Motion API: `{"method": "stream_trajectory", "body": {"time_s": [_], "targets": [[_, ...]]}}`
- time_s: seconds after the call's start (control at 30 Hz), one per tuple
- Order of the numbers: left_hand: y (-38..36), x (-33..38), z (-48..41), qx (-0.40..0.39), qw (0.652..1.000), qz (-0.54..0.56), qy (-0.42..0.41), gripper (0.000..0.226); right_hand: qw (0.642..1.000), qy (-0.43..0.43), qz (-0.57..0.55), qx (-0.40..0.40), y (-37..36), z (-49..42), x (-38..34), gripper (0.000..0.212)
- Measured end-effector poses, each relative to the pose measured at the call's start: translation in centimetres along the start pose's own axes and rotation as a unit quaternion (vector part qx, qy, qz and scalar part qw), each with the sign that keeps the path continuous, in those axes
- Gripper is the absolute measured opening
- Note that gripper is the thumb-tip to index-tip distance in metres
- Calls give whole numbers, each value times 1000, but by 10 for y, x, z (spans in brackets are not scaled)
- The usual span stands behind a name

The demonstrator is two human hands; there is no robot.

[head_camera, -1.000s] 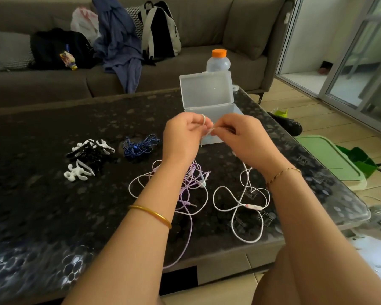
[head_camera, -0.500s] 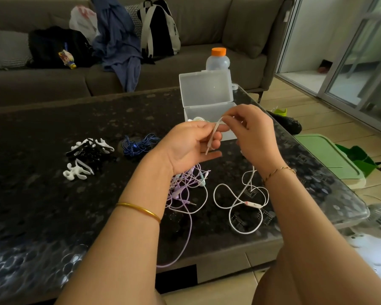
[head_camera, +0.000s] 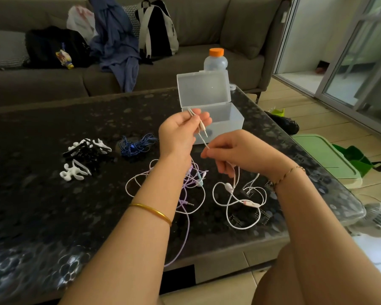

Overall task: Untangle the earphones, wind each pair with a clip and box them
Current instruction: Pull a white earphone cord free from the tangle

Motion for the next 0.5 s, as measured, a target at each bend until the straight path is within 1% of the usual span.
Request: {"method": "stream_trajectory", "body": {"time_s": [0.03, 0.1, 0.13, 0.17, 0.2, 0.23, 0.33, 0.5], "targets": [[2, 6, 1, 14, 998, -52, -45, 22, 1000, 9, -1, 17, 4, 0, -5, 19], [-1, 19, 5, 26, 972, -190, -139, 26, 997, 27, -7, 72, 17, 1, -11, 20], [-6, 20, 6, 18, 953, -254, -164, 26, 993, 35, -1, 109, 24, 1, -13, 20], [-10, 18, 5, 5, 938, -302, -168, 26, 989, 40, 15, 144, 32, 2, -12, 19], [-14, 14, 4, -14, 932, -326, -157, 25, 983, 44, 39, 175, 38, 2, -11, 18], [-17, 10, 4, -35, 934, -328, -139, 23, 976, 45, 64, 202, 43, 2, -9, 17], [-23, 3, 7, -87, 948, -296, -83, 18, 956, 56, 93, 273, 54, 4, -4, 16], [-27, -8, 14, -136, 954, -266, 27, 24, 924, 90, 130, 348, 62, 8, -7, 12]]}}
Point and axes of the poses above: each hand's wrist, its own z-axis away from the middle knuckle, its own y-axis out of the back of the hand, x = y × z, the point moved 9 cm from there along -z, towards the middle knuckle, and after that the axes turned 7 degrees about y, right-handed, at the moved point
